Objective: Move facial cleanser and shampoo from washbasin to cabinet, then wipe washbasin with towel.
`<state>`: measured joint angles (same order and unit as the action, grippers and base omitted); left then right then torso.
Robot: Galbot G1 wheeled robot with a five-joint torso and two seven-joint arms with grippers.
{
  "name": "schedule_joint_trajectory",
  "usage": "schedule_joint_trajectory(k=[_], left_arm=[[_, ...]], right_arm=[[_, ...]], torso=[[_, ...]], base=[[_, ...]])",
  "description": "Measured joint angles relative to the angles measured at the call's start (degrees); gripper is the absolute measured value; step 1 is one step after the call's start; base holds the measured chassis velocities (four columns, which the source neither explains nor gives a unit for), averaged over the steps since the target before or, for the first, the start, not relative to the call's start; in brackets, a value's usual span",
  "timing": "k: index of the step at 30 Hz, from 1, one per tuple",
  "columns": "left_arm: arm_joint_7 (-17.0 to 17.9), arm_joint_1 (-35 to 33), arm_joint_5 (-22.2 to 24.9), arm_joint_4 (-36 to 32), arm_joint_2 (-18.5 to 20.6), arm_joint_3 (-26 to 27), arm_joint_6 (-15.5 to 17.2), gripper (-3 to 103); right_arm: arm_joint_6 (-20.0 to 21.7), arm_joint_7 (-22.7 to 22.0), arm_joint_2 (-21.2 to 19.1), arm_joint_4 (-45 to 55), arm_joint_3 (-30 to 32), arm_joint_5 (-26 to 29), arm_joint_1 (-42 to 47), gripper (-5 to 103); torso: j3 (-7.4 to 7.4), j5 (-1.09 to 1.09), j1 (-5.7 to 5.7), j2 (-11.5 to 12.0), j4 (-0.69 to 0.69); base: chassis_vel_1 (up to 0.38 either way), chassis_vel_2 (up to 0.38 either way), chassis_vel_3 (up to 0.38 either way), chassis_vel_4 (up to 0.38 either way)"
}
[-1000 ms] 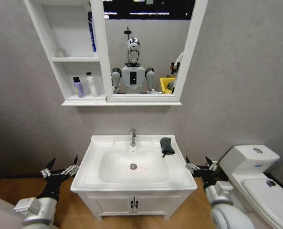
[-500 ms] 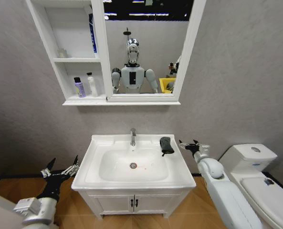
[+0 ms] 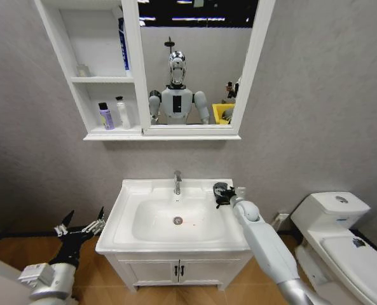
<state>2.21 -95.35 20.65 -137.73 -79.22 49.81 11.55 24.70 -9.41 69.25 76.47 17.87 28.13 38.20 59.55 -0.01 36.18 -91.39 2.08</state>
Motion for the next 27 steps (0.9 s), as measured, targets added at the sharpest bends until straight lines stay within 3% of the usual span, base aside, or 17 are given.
schedule_joint_trajectory(k=[17, 19, 22, 23, 27], left_arm=[[0.0, 0.0, 0.0, 0.0, 0.0, 0.0, 0.0, 100], [0.0, 0.0, 0.0, 0.0, 0.0, 0.0, 0.0, 100], [0.0, 0.0, 0.0, 0.0, 0.0, 0.0, 0.0, 100], [0.0, 0.0, 0.0, 0.0, 0.0, 0.0, 0.0, 100], [0.0, 0.0, 0.0, 0.0, 0.0, 0.0, 0.0, 100]], right_arm=[[-1.6, 1.9, 1.3, -7.2, 1.3, -0.7, -1.7, 97], [-1.7, 2.2, 1.4, -7.6, 1.5, -0.8, -1.7, 94], [-2.1, 2.9, 1.8, -8.5, 1.9, -1.2, -1.7, 78], [-2.1, 2.9, 1.8, -8.5, 1.9, -1.2, -1.7, 78], [-2.8, 3.5, 2.0, -8.9, 2.2, -1.4, -1.4, 62]], torso=[[0.0, 0.01, -0.01, 0.0, 0.01], [0.0, 0.01, 0.0, 0.0, 0.01], [0.0, 0.01, -0.01, 0.0, 0.01], [0.0, 0.01, -0.01, 0.0, 0.01], [0.0, 0.01, -0.01, 0.0, 0.01]], base=[[0.0, 0.0, 0.0, 0.0], [0.0, 0.0, 0.0, 0.0], [0.0, 0.0, 0.0, 0.0], [0.0, 0.0, 0.0, 0.0], [0.0, 0.0, 0.0, 0.0]])
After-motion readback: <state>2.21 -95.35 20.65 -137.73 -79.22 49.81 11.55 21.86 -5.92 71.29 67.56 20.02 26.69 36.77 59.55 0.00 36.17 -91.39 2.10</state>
